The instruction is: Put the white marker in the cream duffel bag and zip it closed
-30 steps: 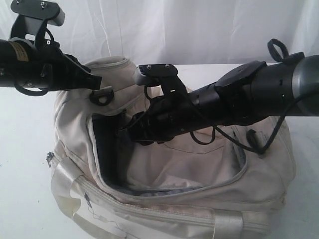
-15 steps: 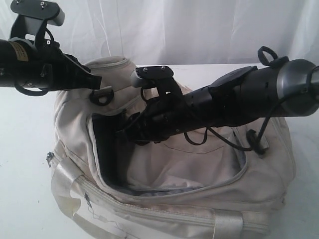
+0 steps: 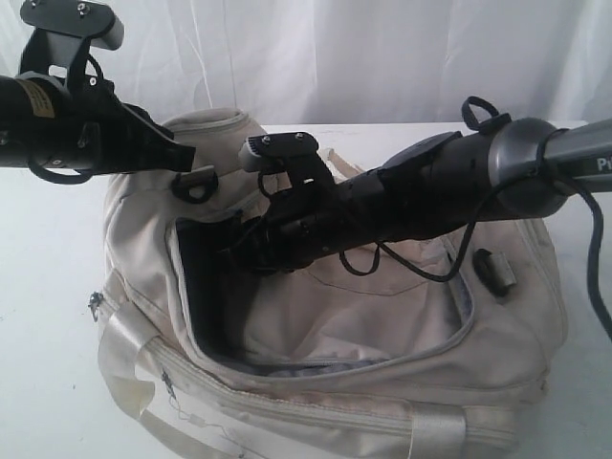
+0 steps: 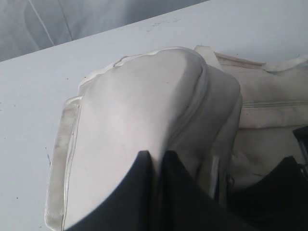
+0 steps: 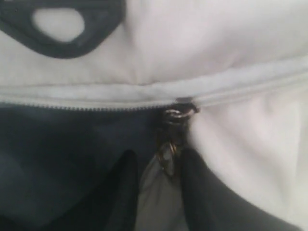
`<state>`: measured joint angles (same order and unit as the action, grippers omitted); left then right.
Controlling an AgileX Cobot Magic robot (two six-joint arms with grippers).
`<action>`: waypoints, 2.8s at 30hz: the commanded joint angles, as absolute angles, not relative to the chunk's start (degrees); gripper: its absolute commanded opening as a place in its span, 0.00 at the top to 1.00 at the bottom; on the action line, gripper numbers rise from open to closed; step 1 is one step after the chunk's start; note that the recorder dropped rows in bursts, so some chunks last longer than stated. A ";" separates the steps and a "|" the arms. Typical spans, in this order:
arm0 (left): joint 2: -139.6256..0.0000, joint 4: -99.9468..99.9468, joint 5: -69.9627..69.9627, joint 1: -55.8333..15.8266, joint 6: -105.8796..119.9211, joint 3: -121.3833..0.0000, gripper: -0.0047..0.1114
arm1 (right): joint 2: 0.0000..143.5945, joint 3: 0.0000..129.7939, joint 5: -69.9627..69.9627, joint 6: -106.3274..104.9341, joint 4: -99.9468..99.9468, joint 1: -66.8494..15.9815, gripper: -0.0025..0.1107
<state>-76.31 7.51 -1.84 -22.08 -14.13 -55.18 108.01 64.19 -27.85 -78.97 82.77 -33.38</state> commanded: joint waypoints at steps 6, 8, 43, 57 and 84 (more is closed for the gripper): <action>-75.21 7.48 0.00 -21.93 -14.63 -55.51 0.95 | 108.40 64.48 -33.34 -79.23 82.55 -33.28 0.98; -75.21 7.48 0.00 -21.93 -14.63 -55.51 0.95 | 108.40 64.48 -34.53 -79.23 82.55 -33.28 0.98; -75.21 7.48 -0.89 -21.93 -14.60 -55.51 0.95 | 92.46 64.48 -59.59 -64.11 69.63 -32.62 0.98; -75.21 7.48 -1.36 -21.93 -14.38 -55.51 0.95 | 87.57 64.48 -56.05 -64.20 71.58 -32.47 0.98; -75.03 7.48 0.00 -24.76 -23.36 -55.51 0.41 | 87.57 64.48 -56.68 -63.78 67.44 -32.47 0.98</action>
<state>-74.14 7.29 0.00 -24.53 -21.00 -55.28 88.33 64.42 -55.27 -63.50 66.75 -32.25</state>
